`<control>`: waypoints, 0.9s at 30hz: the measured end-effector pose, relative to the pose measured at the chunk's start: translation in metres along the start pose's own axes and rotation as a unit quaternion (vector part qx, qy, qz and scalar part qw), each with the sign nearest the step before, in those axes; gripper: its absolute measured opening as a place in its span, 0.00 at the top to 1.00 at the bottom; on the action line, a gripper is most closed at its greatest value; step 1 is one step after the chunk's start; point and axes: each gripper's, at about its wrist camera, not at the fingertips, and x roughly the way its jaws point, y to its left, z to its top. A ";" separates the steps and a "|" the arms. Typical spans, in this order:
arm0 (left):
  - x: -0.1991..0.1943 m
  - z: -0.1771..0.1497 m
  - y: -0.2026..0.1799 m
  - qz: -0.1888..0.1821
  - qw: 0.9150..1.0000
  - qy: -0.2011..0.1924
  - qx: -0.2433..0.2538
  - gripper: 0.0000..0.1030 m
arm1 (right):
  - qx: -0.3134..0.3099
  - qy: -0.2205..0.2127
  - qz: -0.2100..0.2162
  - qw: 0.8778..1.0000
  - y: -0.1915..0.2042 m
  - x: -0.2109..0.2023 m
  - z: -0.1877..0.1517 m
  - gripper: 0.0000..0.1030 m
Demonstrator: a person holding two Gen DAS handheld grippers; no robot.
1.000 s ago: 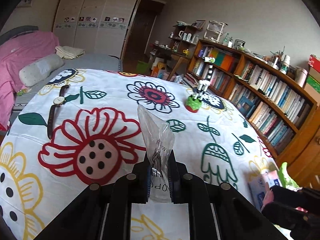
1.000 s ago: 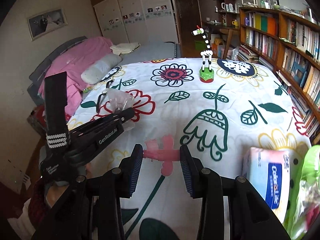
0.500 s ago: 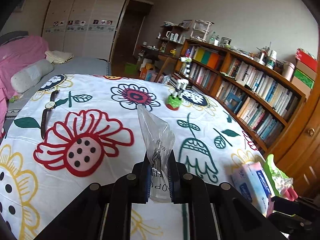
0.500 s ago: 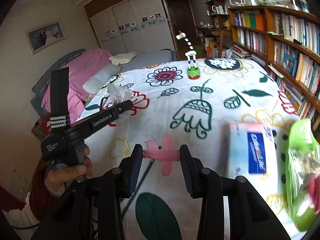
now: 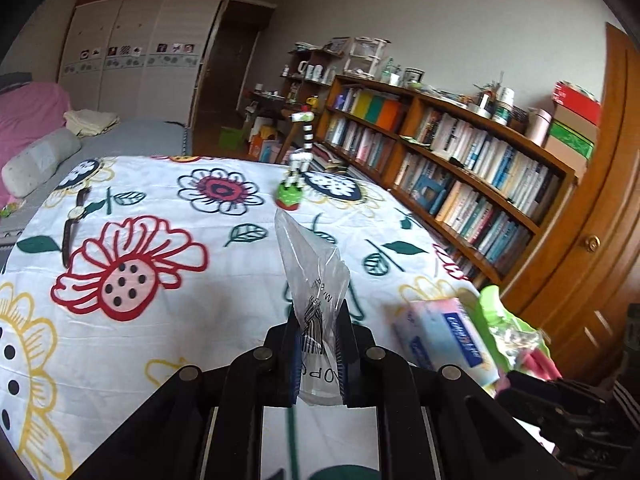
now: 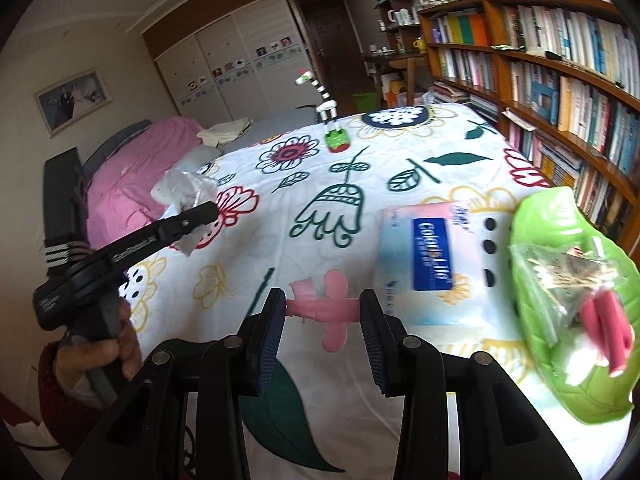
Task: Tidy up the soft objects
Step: 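Carry the clear bag and pink foam cross toward the green plate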
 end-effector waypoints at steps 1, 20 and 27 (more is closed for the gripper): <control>0.000 0.000 -0.005 -0.003 1.000 0.001 0.003 0.86 | 0.003 -0.004 -0.003 1.000 -0.004 -0.003 0.000 0.62; 0.039 -0.013 -0.112 -0.087 0.991 0.073 0.074 0.86 | 0.121 -0.086 -0.108 0.983 -0.141 -0.086 -0.015 0.62; 0.059 -0.022 -0.157 -0.139 0.978 0.115 0.102 0.86 | 0.143 -0.094 -0.119 0.978 -0.175 -0.096 -0.022 0.62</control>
